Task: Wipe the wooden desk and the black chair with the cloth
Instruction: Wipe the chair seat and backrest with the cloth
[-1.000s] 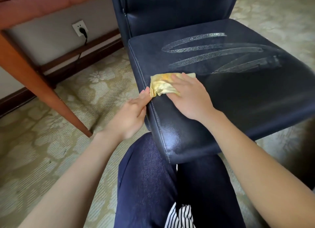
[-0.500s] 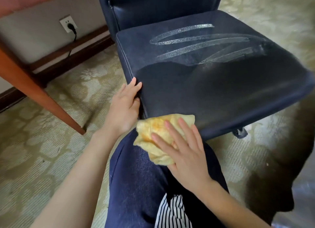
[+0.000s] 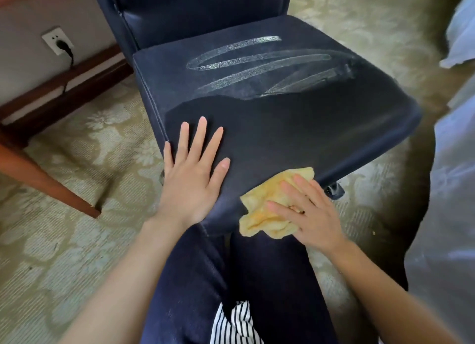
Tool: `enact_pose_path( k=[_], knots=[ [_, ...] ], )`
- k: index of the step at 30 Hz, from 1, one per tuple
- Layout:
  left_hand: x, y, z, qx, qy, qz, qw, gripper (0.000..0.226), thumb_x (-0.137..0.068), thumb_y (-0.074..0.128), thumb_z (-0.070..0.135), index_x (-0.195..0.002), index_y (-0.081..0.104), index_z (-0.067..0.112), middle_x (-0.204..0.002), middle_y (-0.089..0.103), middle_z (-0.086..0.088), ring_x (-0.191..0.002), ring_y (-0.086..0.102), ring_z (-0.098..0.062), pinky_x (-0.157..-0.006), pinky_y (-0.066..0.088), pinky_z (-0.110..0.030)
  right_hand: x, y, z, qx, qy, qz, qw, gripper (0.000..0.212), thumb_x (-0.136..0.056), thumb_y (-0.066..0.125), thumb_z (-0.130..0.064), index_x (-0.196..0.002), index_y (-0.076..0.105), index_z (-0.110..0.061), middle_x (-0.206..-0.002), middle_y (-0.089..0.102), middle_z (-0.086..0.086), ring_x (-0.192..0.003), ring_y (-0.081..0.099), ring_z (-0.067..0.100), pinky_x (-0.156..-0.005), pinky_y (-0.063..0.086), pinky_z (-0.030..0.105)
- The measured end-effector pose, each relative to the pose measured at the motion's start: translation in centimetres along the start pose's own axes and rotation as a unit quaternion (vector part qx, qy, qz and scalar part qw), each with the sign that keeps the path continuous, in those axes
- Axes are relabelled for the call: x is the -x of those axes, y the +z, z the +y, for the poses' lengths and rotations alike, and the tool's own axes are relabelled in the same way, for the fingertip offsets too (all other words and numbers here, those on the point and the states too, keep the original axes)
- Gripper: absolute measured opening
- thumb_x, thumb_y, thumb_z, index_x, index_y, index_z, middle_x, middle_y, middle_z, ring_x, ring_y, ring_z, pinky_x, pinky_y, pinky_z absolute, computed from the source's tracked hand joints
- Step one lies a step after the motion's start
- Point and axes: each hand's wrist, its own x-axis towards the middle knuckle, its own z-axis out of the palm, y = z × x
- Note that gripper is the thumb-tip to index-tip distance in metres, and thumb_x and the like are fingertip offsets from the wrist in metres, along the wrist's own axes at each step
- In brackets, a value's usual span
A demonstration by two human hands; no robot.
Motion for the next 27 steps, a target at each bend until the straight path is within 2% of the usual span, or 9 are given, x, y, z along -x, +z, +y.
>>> enact_pose_path(
  k=[3, 5, 8, 10, 13, 16, 20, 23, 27],
  knots=[
    [0.1, 0.0, 0.1, 0.007, 0.005, 0.007, 1.0, 0.055, -0.098, 0.014, 0.052, -0.15, 0.011, 0.035, -0.156, -0.011, 0.015, -0.145, -0.015, -0.014, -0.116, -0.009, -0.044, 1.0, -0.8, 3.2, 0.005, 0.051, -0.046, 0.998, 0.036, -0.098, 0.035, -0.033, -0.134, 0.04, -0.03, -0.139, 0.037, 0.009, -0.13, 0.032, 0.035, -0.111, 0.021, 0.044],
    [0.1, 0.0, 0.1, 0.008, 0.005, 0.01, 1.0, 0.056, -0.097, 0.017, 0.051, -0.15, 0.013, 0.035, -0.156, -0.012, 0.015, -0.146, -0.014, -0.015, -0.116, -0.008, -0.045, 1.2, -1.1, 4.3, -0.017, 0.099, -0.061, 0.993, 0.037, -0.098, 0.035, -0.036, -0.134, 0.04, -0.028, -0.141, 0.034, 0.01, -0.132, 0.029, 0.035, -0.11, 0.02, 0.046],
    [0.1, 0.1, 0.0, 0.01, 0.006, 0.011, 1.0, 0.058, -0.095, 0.017, 0.049, -0.15, 0.012, 0.035, -0.154, -0.015, 0.016, -0.145, -0.015, -0.014, -0.115, -0.009, -0.043, 0.8, -1.5, 4.6, -0.058, 0.2, -0.058, 0.976, 0.043, -0.095, 0.038, -0.034, -0.137, 0.038, -0.026, -0.146, 0.032, 0.007, -0.138, 0.022, 0.031, -0.114, 0.015, 0.047],
    [0.2, 0.1, -0.1, 0.007, 0.009, 0.012, 1.0, 0.058, -0.095, 0.017, 0.049, -0.151, 0.012, 0.034, -0.154, -0.016, 0.015, -0.145, -0.015, -0.014, -0.115, -0.009, -0.043, -0.2, -1.8, 4.1, -0.087, 0.274, -0.029, 0.957, 0.045, -0.093, 0.038, -0.024, -0.139, 0.041, -0.023, -0.148, 0.035, 0.007, -0.14, 0.022, 0.029, -0.114, 0.018, 0.051],
    [0.2, 0.3, -0.2, -0.001, 0.013, 0.011, 1.0, 0.058, -0.095, 0.018, 0.049, -0.151, 0.013, 0.032, -0.156, -0.015, 0.013, -0.146, -0.015, -0.015, -0.116, -0.008, -0.044, -3.1, -1.9, 3.4, -0.095, 0.357, 0.001, 0.929, 0.046, -0.093, 0.038, -0.017, -0.138, 0.042, -0.023, -0.146, 0.041, 0.007, -0.139, 0.028, 0.031, -0.114, 0.023, 0.049],
    [0.2, 0.3, -0.3, -0.011, 0.013, 0.013, 1.0, 0.059, -0.096, 0.016, 0.049, -0.152, 0.013, 0.03, -0.159, -0.01, 0.009, -0.146, -0.014, -0.015, -0.116, -0.007, -0.045, -6.7, -1.8, 3.9, -0.069, 0.412, -0.054, 0.907, 0.044, -0.095, 0.036, -0.026, -0.138, 0.047, -0.022, -0.145, 0.043, 0.005, -0.138, 0.028, 0.031, -0.115, 0.02, 0.044],
    [0.2, 0.3, -0.4, 0.016, 0.019, 0.021, 0.999, 0.061, -0.095, 0.007, 0.047, -0.152, 0.009, 0.028, -0.159, -0.009, 0.01, -0.145, -0.015, -0.01, -0.115, -0.011, -0.037, -11.4, -0.9, 4.7, -0.044, 0.385, -0.166, 0.907, 0.041, -0.098, 0.035, -0.033, -0.136, 0.049, -0.028, -0.146, 0.042, 0.002, -0.138, 0.026, 0.03, -0.113, 0.016, 0.039],
    [0.0, 0.2, -0.8, 0.033, 0.014, 0.027, 0.999, 0.06, -0.095, 0.01, 0.042, -0.152, 0.008, 0.025, -0.158, -0.008, 0.012, -0.144, -0.014, -0.006, -0.115, -0.012, -0.034, -14.3, 0.1, 3.3, -0.035, 0.335, -0.21, 0.918, 0.042, -0.096, 0.039, -0.033, -0.138, 0.045, -0.032, -0.144, 0.044, 0.002, -0.136, 0.029, 0.029, -0.109, 0.017, 0.038],
    [-0.6, -0.2, -2.1, 0.042, -0.003, 0.02, 0.999, 0.062, -0.095, 0.015, 0.038, -0.152, 0.003, 0.02, -0.157, -0.009, 0.012, -0.143, -0.011, -0.003, -0.116, -0.01, -0.031, -15.6, 0.8, 0.1, -0.049, 0.288, -0.246, 0.924, 0.047, -0.094, 0.041, -0.037, -0.141, 0.038, -0.038, -0.149, 0.037, -0.002, -0.14, 0.021, 0.024, -0.111, 0.008, 0.036]
  ],
)
